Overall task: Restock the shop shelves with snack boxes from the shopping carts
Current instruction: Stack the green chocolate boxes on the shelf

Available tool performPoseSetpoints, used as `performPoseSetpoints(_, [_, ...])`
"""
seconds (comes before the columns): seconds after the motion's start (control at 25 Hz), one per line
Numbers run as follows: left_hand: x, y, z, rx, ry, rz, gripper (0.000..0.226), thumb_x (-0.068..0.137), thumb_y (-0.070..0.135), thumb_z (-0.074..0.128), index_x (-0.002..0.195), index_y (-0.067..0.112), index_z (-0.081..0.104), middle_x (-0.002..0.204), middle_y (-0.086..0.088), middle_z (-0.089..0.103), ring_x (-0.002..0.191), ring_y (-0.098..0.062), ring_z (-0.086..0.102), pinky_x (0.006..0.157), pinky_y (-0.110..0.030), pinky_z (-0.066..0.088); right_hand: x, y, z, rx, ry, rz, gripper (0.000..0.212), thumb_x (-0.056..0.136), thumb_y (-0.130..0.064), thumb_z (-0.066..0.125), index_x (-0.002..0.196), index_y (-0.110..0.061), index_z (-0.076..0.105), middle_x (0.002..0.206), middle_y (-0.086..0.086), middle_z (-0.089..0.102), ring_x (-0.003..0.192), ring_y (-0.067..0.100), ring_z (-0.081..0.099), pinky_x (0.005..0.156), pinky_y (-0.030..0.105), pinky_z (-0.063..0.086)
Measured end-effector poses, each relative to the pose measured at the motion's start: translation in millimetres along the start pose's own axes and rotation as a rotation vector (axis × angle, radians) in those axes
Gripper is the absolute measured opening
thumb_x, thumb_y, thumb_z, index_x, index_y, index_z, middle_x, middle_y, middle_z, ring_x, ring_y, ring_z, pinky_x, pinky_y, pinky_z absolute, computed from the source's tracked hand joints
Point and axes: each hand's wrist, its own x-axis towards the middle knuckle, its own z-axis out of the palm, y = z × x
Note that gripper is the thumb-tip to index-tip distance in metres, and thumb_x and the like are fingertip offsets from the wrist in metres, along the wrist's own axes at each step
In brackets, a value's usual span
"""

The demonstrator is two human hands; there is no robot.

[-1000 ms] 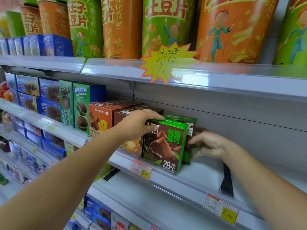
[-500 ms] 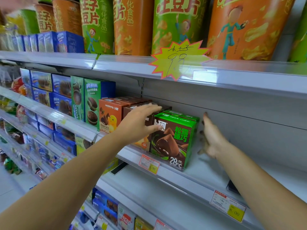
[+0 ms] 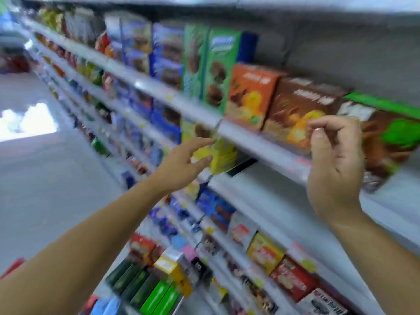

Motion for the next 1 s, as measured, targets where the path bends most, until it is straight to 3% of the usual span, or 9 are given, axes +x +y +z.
performPoseSetpoints(0.08, [-34.4, -53.8, -13.2, 0.009, -0.118, -0.167, 0.041, 0.093, 0.039, 0.061, 0.133, 0.035, 0.056, 0.141, 0.014, 0.049, 0.127, -0.006, 0.049, 0.106, -0.027, 0.037, -41.1, 7.9, 52.8, 0.041, -0.167, 0.170, 0.012, 0.098, -0.021, 0.043, 0.102, -0.026, 0.053, 0.101, -0.008, 0.047, 0.096, 0.019, 0.054, 0.085, 0.033, 0.046])
performPoseSetpoints(0.2, [-96.3, -153.8, -42.0, 0.006, -0.123, -0.464, 0.040, 0.098, 0.024, 0.059, 0.138, 0.023, 0.055, 0.137, 0.005, 0.052, 0.126, -0.013, 0.052, 0.103, -0.024, 0.037, -127.2, 32.0, 159.1, 0.069, -0.527, 0.438, 0.011, 0.099, -0.018, 0.046, 0.106, -0.024, 0.053, 0.106, -0.001, 0.048, 0.092, -0.006, 0.051, 0.081, 0.013, 0.042])
performPoseSetpoints(0.32, [-149.2, -221.6, -47.5, -0.027, -0.110, -0.745, 0.039, 0.098, 0.023, 0.058, 0.137, 0.022, 0.056, 0.133, -0.003, 0.057, 0.117, -0.015, 0.056, 0.097, -0.027, 0.042, -213.2, 60.6, 231.0, 0.000, -0.901, 0.712, 0.017, 0.100, -0.016, 0.048, 0.114, -0.023, 0.055, 0.118, 0.004, 0.050, 0.092, -0.002, 0.051, 0.075, 0.003, 0.035])
performPoseSetpoints(0.48, [-196.3, -282.6, -30.4, -0.133, -0.103, -0.970, 0.035, 0.100, 0.020, 0.055, 0.135, 0.020, 0.056, 0.118, -0.002, 0.060, 0.101, -0.013, 0.053, 0.076, -0.022, 0.046, -324.8, 117.9, 283.4, -0.257, -1.252, 0.862, 0.053, 0.088, -0.021, 0.067, 0.137, -0.012, 0.048, 0.139, 0.016, 0.043, 0.125, 0.028, 0.045, 0.096, 0.025, 0.035])
performPoseSetpoints(0.6, [-216.7, -325.1, -6.7, -0.223, -0.090, -1.089, 0.038, 0.101, 0.018, 0.053, 0.139, 0.017, 0.052, 0.127, 0.000, 0.057, 0.109, -0.009, 0.051, 0.088, -0.018, 0.038, -377.4, 164.0, 301.8, -0.543, -1.480, 0.894, 0.095, 0.073, -0.047, 0.077, 0.149, -0.019, 0.029, 0.151, 0.019, 0.027, 0.138, 0.034, 0.029, 0.110, 0.040, 0.029])
performPoseSetpoints(0.72, [-229.6, -359.2, 22.2, -0.314, -0.058, -1.171, 0.040, 0.101, 0.020, 0.053, 0.141, 0.020, 0.050, 0.137, -0.001, 0.056, 0.114, -0.010, 0.052, 0.092, -0.023, 0.039, -407.3, 197.1, 314.9, -0.635, -1.574, 0.929, 0.111, 0.070, -0.055, 0.077, 0.154, -0.028, 0.009, 0.160, 0.013, 0.003, 0.145, 0.035, 0.010, 0.112, 0.047, 0.023])
performPoseSetpoints(0.84, [-234.0, -379.6, 48.7, -0.398, -0.024, -1.244, 0.042, 0.101, 0.019, 0.052, 0.143, 0.017, 0.048, 0.142, 0.000, 0.052, 0.118, -0.012, 0.052, 0.093, -0.023, 0.039, -420.7, 212.4, 331.3, -0.652, -1.568, 0.900, 0.100, 0.072, -0.046, 0.075, 0.150, -0.033, 0.015, 0.143, 0.013, 0.023, 0.127, 0.035, 0.035, 0.090, 0.042, 0.041])
performPoseSetpoints(0.92, [-236.6, -386.9, 59.8, -0.448, -0.009, -1.290, 0.043, 0.102, 0.020, 0.052, 0.144, 0.017, 0.047, 0.143, 0.001, 0.050, 0.126, -0.016, 0.051, 0.101, -0.029, 0.042, -416.5, 211.4, 332.5, -0.605, -1.491, 0.890, 0.092, 0.069, -0.039, 0.074, 0.146, -0.034, 0.024, 0.125, 0.007, 0.033, 0.109, 0.032, 0.047, 0.076, 0.037, 0.045])
performPoseSetpoints(1.0, [-239.1, -390.9, 63.2, -0.475, 0.006, -1.334, 0.043, 0.101, 0.023, 0.053, 0.143, 0.018, 0.048, 0.142, 0.001, 0.051, 0.127, -0.019, 0.052, 0.107, -0.038, 0.044, -409.9, 205.2, 326.8, -0.493, -1.432, 0.878, 0.091, 0.066, -0.036, 0.074, 0.144, -0.035, 0.028, 0.117, 0.003, 0.035, 0.099, 0.027, 0.052, 0.072, 0.034, 0.047])
